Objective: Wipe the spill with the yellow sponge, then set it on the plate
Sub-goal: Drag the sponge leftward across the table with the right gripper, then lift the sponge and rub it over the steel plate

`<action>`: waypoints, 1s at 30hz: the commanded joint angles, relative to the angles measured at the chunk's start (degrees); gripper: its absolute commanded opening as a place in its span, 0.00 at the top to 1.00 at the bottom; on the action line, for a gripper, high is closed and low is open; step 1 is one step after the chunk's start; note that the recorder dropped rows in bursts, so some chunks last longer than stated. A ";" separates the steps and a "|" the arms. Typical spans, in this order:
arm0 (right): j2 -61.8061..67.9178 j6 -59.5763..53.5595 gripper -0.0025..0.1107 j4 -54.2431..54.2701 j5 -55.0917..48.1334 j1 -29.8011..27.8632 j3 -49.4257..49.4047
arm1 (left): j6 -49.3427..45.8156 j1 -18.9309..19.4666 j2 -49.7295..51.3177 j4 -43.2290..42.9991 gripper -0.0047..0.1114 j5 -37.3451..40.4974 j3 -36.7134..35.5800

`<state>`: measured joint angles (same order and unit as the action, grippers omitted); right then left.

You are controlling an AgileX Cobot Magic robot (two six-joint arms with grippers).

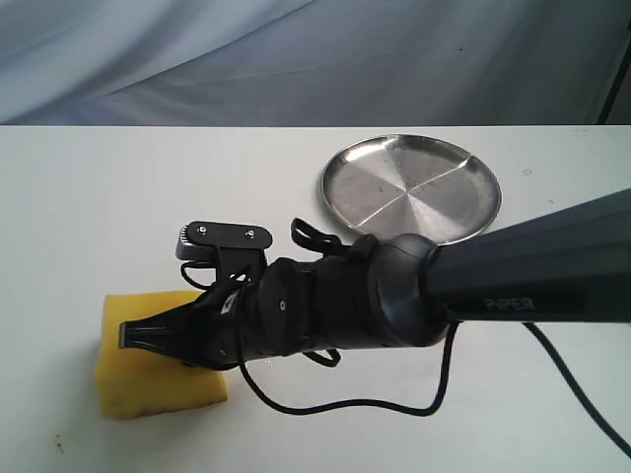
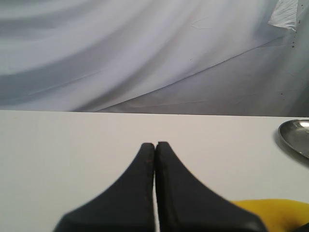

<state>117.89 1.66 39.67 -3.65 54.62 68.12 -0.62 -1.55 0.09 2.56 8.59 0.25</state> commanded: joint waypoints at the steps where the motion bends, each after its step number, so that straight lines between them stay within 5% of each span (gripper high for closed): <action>1: 0.57 0.48 0.98 0.14 -0.85 0.29 1.05 | 0.13 -0.05 -0.09 -0.04 0.95 -0.23 -0.25; 19: 0.57 9.53 0.98 -1.71 15.37 -2.19 1.05 | 0.17 -0.05 -0.09 -0.04 0.95 -0.23 -0.25; 30: -4.85 12.03 0.98 -11.98 17.72 -4.63 0.60 | 0.16 -0.05 -0.09 -0.04 0.95 -0.23 -0.25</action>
<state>115.51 13.50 30.03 12.19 51.38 69.01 -0.62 -1.55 0.09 2.56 8.59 0.25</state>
